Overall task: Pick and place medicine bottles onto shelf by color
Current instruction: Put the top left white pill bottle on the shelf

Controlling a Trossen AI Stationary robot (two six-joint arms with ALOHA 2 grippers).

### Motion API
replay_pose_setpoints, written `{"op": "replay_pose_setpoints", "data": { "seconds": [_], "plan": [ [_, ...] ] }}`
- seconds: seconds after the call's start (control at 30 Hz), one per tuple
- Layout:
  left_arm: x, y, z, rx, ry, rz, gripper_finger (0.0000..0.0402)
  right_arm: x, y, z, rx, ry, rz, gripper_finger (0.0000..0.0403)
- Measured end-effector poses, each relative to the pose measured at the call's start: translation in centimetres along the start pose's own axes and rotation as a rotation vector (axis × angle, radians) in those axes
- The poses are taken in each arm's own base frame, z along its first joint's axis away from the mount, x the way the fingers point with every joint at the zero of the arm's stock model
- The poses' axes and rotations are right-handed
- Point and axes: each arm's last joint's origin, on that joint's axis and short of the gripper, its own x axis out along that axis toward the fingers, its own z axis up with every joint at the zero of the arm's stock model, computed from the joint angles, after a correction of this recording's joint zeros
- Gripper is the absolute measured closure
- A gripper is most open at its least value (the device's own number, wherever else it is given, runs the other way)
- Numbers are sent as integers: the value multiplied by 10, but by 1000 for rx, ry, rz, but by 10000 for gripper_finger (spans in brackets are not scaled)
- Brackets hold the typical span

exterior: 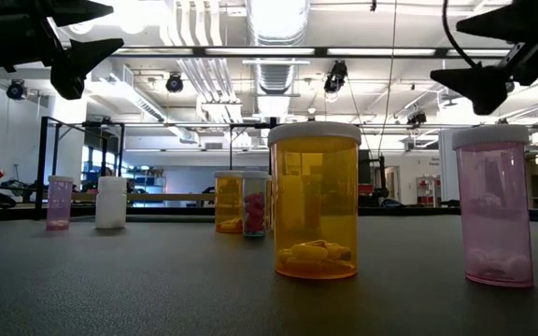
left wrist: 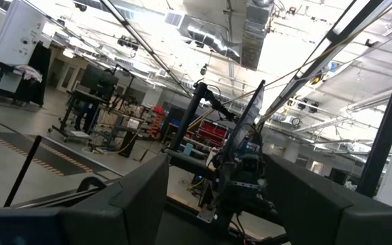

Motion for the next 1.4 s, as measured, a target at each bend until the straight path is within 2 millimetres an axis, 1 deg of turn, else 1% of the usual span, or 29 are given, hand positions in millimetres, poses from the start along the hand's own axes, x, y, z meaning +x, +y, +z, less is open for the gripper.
{"op": "replay_pose_setpoints", "data": {
  "seconds": [0.03,0.2,0.3,0.43,0.77,1.4],
  "plan": [
    [0,0,0,0,0,0,173,-2,-2,-2,3,-19,8,18],
    [0,0,0,0,0,0,173,-7,-2,6,-18,-81,39,18],
    [0,0,0,0,0,0,173,-7,-3,3,-93,-59,21,19],
    [0,0,0,0,0,0,173,-8,-5,2,-119,-48,-28,19],
    [0,0,0,0,0,0,173,-8,-5,2,45,-49,-27,19],
    [0,0,0,0,0,0,173,-8,-5,1,38,-48,-28,19]
  ]
}}
